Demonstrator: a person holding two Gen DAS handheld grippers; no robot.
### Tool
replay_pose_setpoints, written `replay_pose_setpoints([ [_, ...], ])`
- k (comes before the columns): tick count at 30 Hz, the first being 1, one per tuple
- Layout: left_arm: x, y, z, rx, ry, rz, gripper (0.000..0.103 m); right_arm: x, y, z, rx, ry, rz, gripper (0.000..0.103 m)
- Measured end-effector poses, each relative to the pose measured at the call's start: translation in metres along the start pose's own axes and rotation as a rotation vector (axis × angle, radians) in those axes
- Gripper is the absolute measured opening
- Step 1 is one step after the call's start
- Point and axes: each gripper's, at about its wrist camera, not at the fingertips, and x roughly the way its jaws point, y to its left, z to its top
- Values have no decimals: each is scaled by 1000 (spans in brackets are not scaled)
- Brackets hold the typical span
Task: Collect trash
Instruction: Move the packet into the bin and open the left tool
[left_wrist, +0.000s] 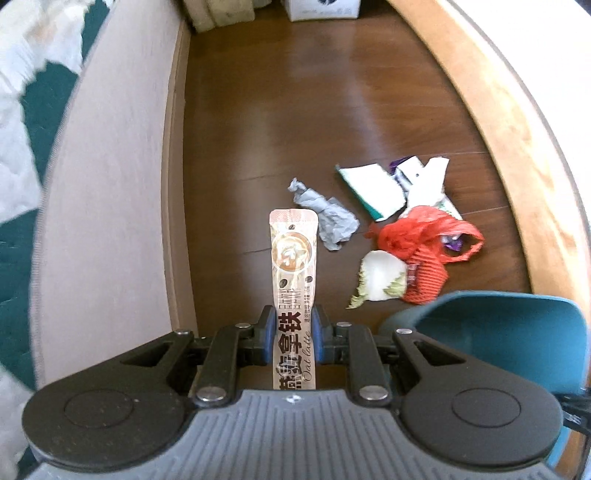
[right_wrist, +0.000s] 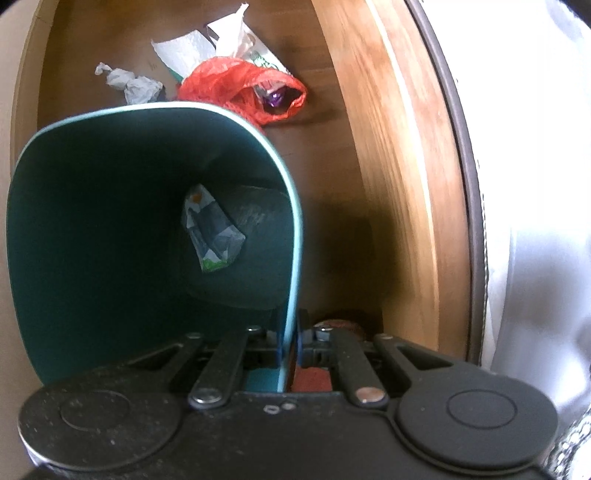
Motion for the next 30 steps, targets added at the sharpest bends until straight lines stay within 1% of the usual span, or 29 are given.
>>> replay_pose_setpoints([
  [2,-15,-4,-3,6,-3,-3,19,2,0,-1,21,16,12,6],
  [5,-32,-13,-11,14,5,-43,19,1,5,-1,28,21,26,7],
  [7,-39,-22,-19,37,25,-81,19,-1,7,-2,43,25,39,9],
  [9,-43,-37,-28,83,60,-117,19,-4,9,-2,54,21,47,9],
  [12,-33,-65,-47,169,112,-163,19,-7,7,-2,95,34,77,12],
  [14,-23,-84,-58,223,133,-189,19,-9,5,-2,112,38,78,12],
  [16,-11,-99,-65,243,167,-216,19,-10,1,-3,129,41,84,11],
  [19,11,-118,-77,264,220,-220,19,-12,-2,-4,136,37,79,10],
  [23,34,-135,-89,327,257,-193,19,-13,-5,-6,131,26,77,9],
  [28,42,-135,-90,306,275,-199,24,-13,-8,-7,132,25,87,9],
  [30,42,-130,-89,283,287,-216,24,-14,-8,-8,134,31,93,9],
])
